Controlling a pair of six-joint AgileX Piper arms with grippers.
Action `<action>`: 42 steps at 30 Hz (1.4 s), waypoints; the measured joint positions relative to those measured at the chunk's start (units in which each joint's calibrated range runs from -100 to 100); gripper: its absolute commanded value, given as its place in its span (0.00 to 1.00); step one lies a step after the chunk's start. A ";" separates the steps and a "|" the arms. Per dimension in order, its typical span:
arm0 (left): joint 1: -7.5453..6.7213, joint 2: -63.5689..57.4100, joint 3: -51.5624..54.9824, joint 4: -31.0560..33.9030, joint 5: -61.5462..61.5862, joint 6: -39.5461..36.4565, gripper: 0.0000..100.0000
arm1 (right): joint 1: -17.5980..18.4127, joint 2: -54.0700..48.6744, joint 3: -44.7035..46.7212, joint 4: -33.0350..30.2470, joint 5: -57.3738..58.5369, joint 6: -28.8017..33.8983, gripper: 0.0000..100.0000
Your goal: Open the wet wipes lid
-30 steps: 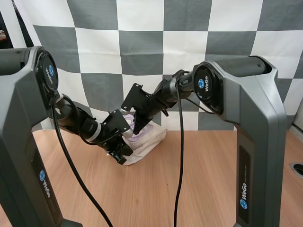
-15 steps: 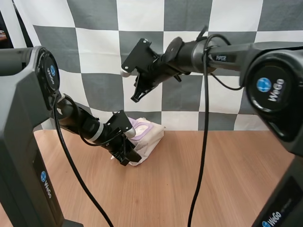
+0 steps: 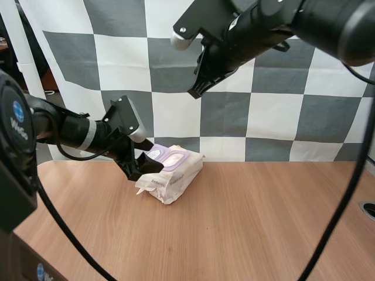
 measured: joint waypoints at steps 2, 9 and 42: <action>1.71 -3.98 0.00 0.25 0.00 0.00 0.83 | 0.00 -4.37 0.00 0.00 0.86 3.42 0.00; 4.26 -17.08 0.00 -1.64 0.00 -0.12 0.00 | 0.00 -17.51 0.00 1.23 0.86 10.24 0.00; -10.96 -75.91 17.09 0.60 -26.76 -39.67 0.00 | -2.56 -56.33 36.09 -3.68 -34.46 16.43 0.00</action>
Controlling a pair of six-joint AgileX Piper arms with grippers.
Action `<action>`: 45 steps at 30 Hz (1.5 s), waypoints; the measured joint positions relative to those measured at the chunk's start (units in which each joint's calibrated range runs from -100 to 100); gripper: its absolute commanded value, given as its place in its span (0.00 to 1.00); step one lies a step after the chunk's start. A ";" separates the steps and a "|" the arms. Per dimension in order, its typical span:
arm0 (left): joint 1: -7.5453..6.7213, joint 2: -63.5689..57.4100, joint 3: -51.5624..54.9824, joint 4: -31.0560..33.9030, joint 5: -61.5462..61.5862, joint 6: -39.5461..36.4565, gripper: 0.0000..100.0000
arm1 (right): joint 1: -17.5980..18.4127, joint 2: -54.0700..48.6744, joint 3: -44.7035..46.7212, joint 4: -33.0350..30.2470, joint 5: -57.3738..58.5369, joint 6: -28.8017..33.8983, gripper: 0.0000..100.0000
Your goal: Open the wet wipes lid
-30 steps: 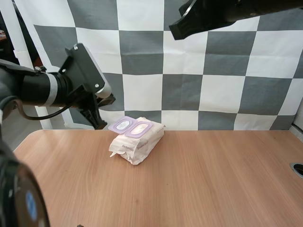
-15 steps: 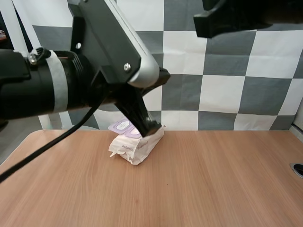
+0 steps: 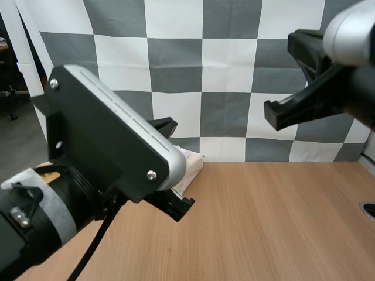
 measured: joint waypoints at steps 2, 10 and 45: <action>0.00 -1.58 5.49 -1.98 -7.21 0.15 0.00 | -0.85 -1.08 5.48 -2.10 -7.26 0.00 0.00; -2.04 -5.41 23.99 -3.09 -31.58 0.14 0.00 | -3.04 -3.68 20.64 2.36 -26.48 2.74 0.00; -1.10 -8.10 36.97 32.18 -43.37 -28.63 0.00 | -6.11 -5.70 50.36 -0.45 -8.74 11.46 0.00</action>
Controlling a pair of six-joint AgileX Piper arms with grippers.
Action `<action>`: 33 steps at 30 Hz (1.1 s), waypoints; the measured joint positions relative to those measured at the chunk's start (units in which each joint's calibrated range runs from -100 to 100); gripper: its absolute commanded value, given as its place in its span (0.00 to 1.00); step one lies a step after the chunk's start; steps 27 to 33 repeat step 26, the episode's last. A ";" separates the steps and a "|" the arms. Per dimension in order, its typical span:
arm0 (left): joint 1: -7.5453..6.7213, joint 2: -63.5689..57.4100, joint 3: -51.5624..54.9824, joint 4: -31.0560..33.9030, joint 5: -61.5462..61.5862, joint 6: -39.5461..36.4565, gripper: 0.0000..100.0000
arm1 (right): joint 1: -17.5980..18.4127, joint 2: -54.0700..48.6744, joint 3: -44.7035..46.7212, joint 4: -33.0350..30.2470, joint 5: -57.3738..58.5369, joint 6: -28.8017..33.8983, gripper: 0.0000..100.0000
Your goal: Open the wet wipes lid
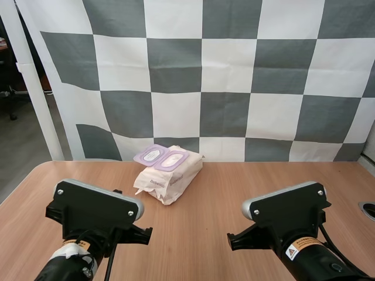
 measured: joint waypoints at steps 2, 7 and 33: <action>-0.31 0.00 0.00 5.56 0.40 -5.25 0.00 | -0.42 0.00 0.00 -5.03 3.35 5.31 0.00; -0.31 0.00 0.00 14.25 0.82 -12.41 0.00 | -0.42 0.00 0.00 -7.43 5.54 9.84 0.00; -0.31 0.00 0.00 22.02 0.51 -38.27 0.00 | -0.42 0.00 0.00 -7.75 5.20 9.84 0.00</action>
